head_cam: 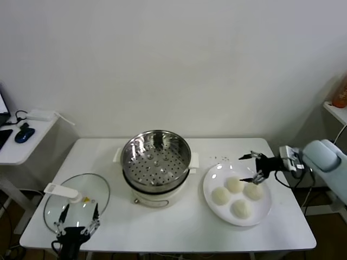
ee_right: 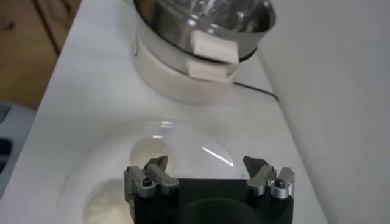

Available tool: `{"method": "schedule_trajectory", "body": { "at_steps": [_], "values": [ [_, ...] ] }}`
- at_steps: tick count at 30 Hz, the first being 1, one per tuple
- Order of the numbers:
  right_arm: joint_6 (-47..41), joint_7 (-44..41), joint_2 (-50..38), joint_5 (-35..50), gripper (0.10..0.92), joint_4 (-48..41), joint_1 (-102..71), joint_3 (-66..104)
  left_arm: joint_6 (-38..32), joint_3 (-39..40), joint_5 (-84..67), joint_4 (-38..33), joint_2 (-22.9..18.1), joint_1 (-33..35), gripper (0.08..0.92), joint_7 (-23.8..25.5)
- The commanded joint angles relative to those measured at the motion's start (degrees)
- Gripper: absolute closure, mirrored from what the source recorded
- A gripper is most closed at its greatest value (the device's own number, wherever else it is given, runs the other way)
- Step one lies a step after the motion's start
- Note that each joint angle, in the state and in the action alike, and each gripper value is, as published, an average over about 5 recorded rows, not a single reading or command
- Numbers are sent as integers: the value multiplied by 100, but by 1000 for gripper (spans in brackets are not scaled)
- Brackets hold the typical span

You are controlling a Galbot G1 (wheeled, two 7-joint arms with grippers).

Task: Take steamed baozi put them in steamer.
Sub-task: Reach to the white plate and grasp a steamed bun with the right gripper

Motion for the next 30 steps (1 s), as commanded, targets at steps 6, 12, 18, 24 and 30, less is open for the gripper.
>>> {"method": "schedule_trajectory", "body": {
  "at_steps": [6, 12, 18, 24, 30],
  "values": [
    [51, -862, 1023, -165, 203, -1196, 2972, -3720, 51, -3, -26, -9, -45, -91, 177, -1],
    [53, -812, 1506, -278, 203, -1573, 2756, -3744, 129, -20, -105, -7, -50, -198, 177, 2],
    [67, -718, 1666, -580, 203, -1620, 2414, -3628, 179, -54, -152, -20, -45, -253, 177, 4],
    [36, -623, 1685, -887, 203, -1589, 1942, -3307, 186, -86, -183, 9, -33, -278, 177, 4],
    [-14, -495, 1733, -1019, 203, -1665, 1561, -3075, 192, -89, -205, 33, -33, -296, 177, 8]
  ]
}}
